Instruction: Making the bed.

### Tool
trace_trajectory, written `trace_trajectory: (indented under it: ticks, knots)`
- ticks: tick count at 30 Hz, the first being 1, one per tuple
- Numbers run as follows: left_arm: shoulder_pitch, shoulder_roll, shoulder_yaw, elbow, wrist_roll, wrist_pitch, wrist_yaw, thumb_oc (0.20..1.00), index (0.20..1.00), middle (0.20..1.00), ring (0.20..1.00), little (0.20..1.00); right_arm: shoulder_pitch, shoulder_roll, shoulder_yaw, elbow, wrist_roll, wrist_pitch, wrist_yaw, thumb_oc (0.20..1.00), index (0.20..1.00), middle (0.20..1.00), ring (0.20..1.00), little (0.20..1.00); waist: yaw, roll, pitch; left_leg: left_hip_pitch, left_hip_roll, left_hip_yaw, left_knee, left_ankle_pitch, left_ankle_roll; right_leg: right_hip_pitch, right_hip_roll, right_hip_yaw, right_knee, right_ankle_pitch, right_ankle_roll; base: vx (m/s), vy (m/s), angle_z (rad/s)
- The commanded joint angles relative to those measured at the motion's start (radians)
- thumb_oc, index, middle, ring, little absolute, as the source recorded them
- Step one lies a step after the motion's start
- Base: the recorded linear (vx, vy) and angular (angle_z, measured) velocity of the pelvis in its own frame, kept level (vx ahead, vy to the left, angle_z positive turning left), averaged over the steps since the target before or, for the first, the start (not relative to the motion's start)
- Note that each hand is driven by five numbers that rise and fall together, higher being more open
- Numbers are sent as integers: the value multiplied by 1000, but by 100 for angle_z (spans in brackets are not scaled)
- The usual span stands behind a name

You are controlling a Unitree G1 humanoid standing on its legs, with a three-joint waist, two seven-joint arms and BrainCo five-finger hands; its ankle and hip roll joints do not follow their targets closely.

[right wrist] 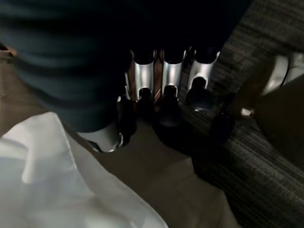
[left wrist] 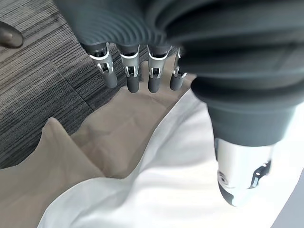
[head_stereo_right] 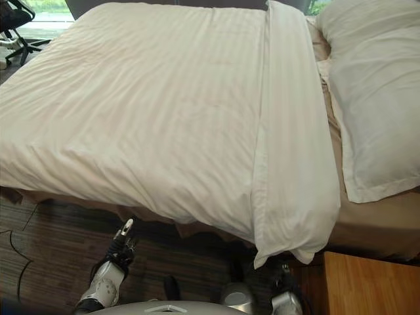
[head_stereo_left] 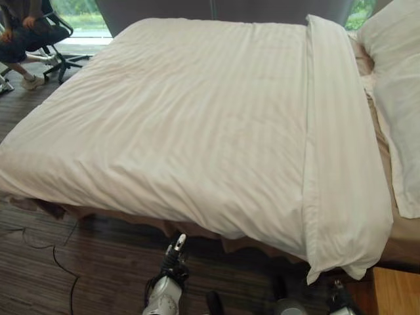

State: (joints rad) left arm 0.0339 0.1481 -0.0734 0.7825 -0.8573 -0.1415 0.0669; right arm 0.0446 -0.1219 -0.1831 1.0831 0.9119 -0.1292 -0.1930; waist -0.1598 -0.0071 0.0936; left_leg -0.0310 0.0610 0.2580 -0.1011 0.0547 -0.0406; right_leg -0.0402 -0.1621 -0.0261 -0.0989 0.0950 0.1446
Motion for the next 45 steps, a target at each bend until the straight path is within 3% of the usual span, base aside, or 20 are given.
trace_trajectory:
  ticks: [1, 9, 12, 15, 20, 26, 30, 38, 41, 44, 45]
  knots:
    - [-48, -2, -30, 4, 18, 2, -28, 1000, 1000, 1000, 1000, 1000, -78, -15, -8, -16, -104, -10, -4, 1000, 1000, 1000, 1000, 1000, 15, -27, 11, 42, 17, -35, 14, -90, -3, -24, -26, -17, 13, -8, 9, -17, 55, 2]
    - [42, -4, -90, 51, 141, 56, -75, 1000, 1000, 1000, 1000, 1000, -24, -37, 137, -177, -381, 10, -26, 1000, 1000, 1000, 1000, 1000, 48, -92, -10, 68, 13, -65, 14, -103, 15, -2, -22, -30, 53, 3, 23, -22, 64, 19]
    - [50, 12, -128, -3, 186, 53, -77, 1000, 1000, 1000, 1000, 1000, 5, -45, 182, -260, -543, 19, -81, 1000, 1000, 1000, 1000, 1000, 46, -99, -15, 85, 10, -64, 14, -111, 23, -3, -18, -20, 82, 2, 25, -28, 41, 1]
    - [42, 37, -227, -138, 263, 55, -72, 1000, 1000, 1000, 1000, 1000, 16, -46, 262, -329, -768, 68, -156, 1000, 1000, 1000, 1000, 1000, 35, -100, -33, 111, 6, -58, 14, -123, 32, 10, -15, -2, 88, -11, 23, -21, 40, -10]
    - [12, 91, -269, -301, 342, 40, -80, 1000, 1000, 1000, 1000, 1000, 40, -58, 334, -445, -902, 99, -140, 1000, 1000, 1000, 1000, 1000, 0, -84, -51, 129, 7, -36, 14, -129, 33, 12, -12, 22, 85, -26, 18, -23, 31, -19]
    - [-15, 141, -315, -424, 454, 26, -95, 1000, 1000, 1000, 1000, 1000, 35, -76, 351, -494, -993, 125, -146, 1000, 1000, 1000, 1000, 1000, -26, -70, -67, 151, 3, -27, 14, -141, 38, 24, -14, 39, 79, -34, 17, 18, 17, -12]
    - [1, 146, -324, -470, 454, 23, -107, 1000, 1000, 1000, 1000, 1000, 33, -69, 368, -476, -1019, 138, -143, 1000, 1000, 1000, 1000, 1000, -25, -67, -67, 159, 2, -25, 14, -146, 39, 30, -15, 40, 72, -32, 17, 3, 2, -2]
    - [-25, 185, -253, -606, 427, -18, -47, 1000, 1000, 1000, 1000, 1000, 19, -73, 332, -262, -1021, 189, -195, 1000, 1000, 1000, 1000, 1000, 15, -93, -59, 148, 5, -44, 14, -136, 38, 31, -13, 23, 82, -33, 17, -9, -7, 2]
    - [-49, 210, -204, -670, 473, -38, -4, 1000, 1000, 1000, 1000, 1000, 0, -113, 289, -236, -1041, 206, -232, 1000, 1000, 1000, 1000, 1000, 26, -105, -63, 147, 7, -52, 14, -136, 36, 35, -14, 15, 85, -37, 18, -5, -22, 4]
    - [-65, 212, -172, -697, 486, -46, 15, 1000, 1000, 1000, 1000, 1000, 0, -156, 263, -306, -1076, 208, -243, 1000, 1000, 1000, 1000, 1000, 27, -109, -63, 147, 9, -54, 14, -135, 36, 33, -15, 13, 90, -39, 18, -10, -5, 6]
    - [-95, 218, -155, -719, 509, -56, 16, 1000, 1000, 1000, 1000, 1000, 1, -211, 226, -386, -1140, 222, -255, 1000, 1000, 1000, 1000, 1000, 23, -109, -62, 148, 10, -53, 14, -136, 37, 32, -16, 9, 95, -39, 20, -2, 1, 6]
